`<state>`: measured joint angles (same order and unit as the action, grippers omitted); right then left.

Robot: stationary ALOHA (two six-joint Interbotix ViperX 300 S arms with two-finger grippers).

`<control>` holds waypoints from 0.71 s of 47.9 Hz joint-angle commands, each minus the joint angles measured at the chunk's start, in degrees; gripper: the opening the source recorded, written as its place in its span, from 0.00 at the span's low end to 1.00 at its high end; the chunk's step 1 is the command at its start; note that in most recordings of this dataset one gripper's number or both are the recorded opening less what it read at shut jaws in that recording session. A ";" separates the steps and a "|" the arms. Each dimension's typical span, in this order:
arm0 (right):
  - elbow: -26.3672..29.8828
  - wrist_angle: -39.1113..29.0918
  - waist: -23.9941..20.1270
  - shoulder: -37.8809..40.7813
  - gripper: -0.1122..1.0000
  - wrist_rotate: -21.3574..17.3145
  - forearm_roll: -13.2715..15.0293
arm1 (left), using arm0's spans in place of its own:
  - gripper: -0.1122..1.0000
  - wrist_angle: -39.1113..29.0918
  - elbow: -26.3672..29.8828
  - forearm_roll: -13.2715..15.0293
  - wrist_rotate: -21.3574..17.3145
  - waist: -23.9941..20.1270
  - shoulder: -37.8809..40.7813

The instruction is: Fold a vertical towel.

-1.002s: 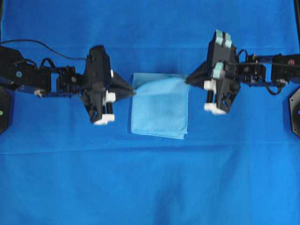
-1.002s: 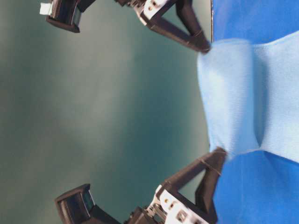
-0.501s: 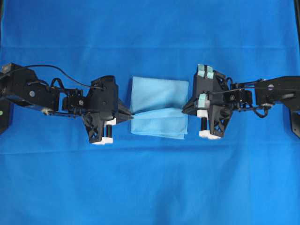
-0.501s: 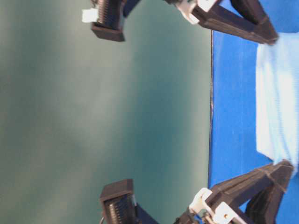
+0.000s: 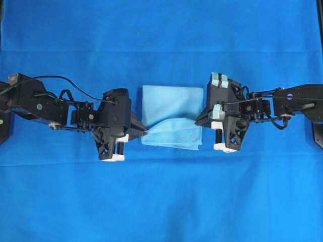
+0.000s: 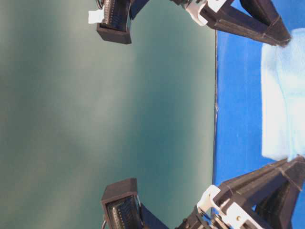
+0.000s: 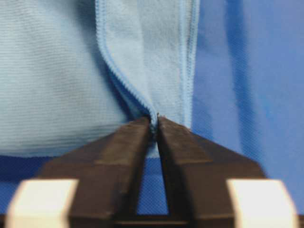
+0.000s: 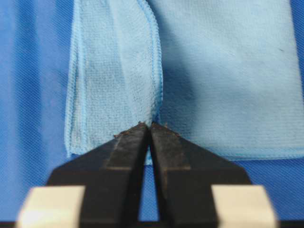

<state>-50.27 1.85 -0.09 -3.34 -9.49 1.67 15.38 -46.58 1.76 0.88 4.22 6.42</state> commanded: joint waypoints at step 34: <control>1.14 -4.66 -7.21 -18.37 0.58 0.09 -0.26 | 0.61 -9.67 0.79 -0.09 -0.88 6.33 -18.90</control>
<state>-50.19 -2.55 -7.21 -17.93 -9.40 1.32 7.03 -46.23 1.76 0.18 10.63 -7.91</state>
